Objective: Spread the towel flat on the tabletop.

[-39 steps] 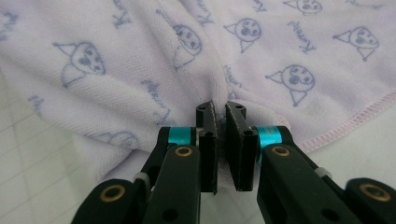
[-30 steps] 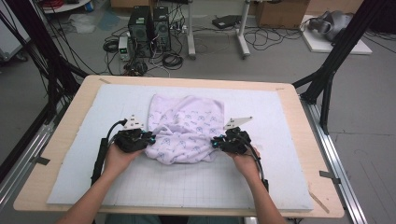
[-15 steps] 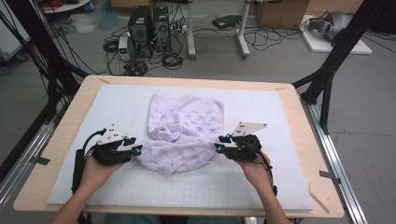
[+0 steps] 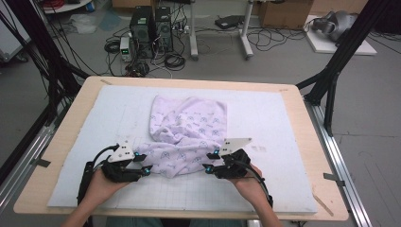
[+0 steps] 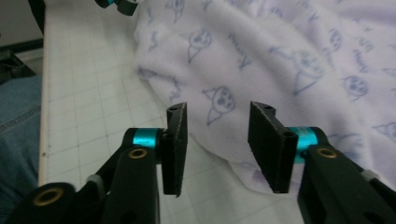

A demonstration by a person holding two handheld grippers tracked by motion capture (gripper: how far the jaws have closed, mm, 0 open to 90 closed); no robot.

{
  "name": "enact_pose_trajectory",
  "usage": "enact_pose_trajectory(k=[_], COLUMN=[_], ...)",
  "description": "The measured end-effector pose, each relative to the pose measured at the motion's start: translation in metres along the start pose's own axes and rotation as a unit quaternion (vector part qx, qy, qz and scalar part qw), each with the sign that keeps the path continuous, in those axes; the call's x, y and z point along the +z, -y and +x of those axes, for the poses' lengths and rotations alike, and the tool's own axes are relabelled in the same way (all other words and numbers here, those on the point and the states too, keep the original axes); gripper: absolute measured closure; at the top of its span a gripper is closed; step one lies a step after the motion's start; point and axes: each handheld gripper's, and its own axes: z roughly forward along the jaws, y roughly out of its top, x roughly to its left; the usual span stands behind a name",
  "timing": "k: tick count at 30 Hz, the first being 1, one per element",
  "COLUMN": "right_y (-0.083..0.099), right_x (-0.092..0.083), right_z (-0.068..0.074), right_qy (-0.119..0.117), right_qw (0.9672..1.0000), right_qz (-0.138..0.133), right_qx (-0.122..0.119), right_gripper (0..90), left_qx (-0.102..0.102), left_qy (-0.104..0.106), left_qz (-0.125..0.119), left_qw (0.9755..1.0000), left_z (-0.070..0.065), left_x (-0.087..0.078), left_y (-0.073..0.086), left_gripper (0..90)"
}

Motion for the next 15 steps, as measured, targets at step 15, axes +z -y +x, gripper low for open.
enact_pose_trajectory(k=[15], right_y=[0.002], right_x=[0.048], right_z=[0.000], right_qy=[0.036], right_qw=[0.9983], right_qz=[0.044], right_qx=[-0.016], right_gripper=[70.5], left_qx=[0.002], left_qy=[-0.017], left_qz=[0.022], left_qw=[0.9996], left_z=[0.002], left_x=[0.031], left_y=[-0.011], left_gripper=[76.9])
